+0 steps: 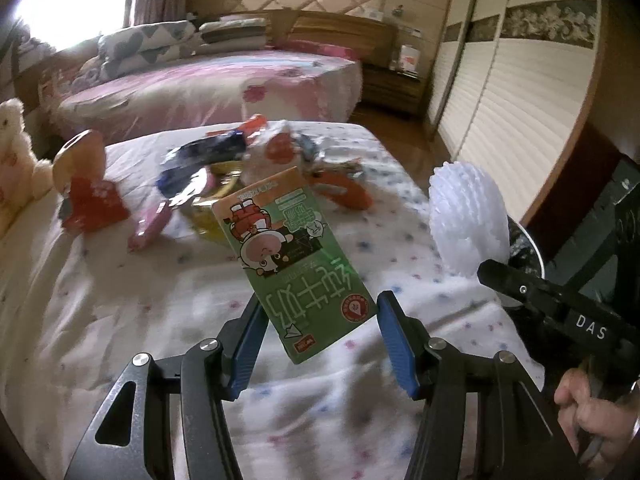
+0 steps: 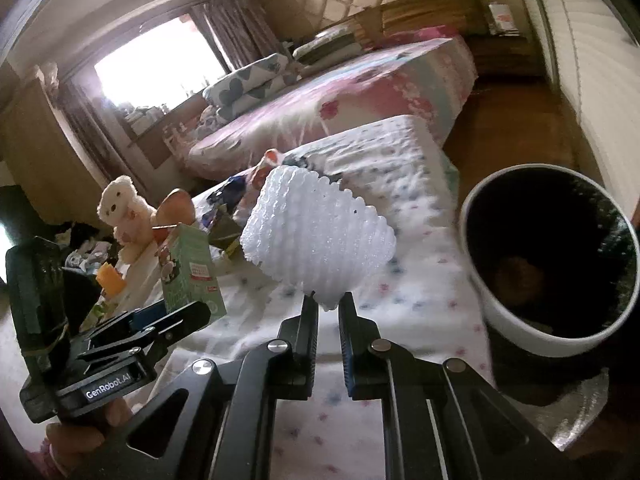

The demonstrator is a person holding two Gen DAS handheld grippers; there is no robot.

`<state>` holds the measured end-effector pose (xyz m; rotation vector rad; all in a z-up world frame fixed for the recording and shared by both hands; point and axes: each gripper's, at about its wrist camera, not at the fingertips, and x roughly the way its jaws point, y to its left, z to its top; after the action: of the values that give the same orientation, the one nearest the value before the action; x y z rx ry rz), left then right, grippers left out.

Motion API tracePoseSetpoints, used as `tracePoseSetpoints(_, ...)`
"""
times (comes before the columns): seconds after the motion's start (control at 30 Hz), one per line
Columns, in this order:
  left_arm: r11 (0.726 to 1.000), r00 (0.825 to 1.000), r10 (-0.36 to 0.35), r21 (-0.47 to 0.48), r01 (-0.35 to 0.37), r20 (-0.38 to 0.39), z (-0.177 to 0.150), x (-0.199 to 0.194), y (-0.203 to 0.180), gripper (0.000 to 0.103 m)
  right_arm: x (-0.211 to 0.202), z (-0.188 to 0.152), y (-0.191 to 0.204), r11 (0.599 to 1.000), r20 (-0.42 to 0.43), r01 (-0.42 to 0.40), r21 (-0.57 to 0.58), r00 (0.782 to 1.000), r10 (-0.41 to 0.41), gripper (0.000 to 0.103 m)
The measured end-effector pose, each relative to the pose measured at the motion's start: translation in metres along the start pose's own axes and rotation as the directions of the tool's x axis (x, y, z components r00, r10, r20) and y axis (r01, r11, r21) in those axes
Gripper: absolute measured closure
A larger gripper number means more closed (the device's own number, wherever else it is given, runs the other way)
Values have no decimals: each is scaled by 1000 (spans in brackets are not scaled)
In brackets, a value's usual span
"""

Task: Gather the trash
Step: 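Carry the foam net and juice carton over the trash bin with both tools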

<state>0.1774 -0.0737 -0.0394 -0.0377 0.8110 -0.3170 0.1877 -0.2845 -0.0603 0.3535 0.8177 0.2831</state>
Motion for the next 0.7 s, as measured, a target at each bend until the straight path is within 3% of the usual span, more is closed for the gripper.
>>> tracePoseSetpoints(0.7,987,995,-91,129,95,-35,13,28,-70,49,-46,-6,-58,988,52,120,93,991,-125,93)
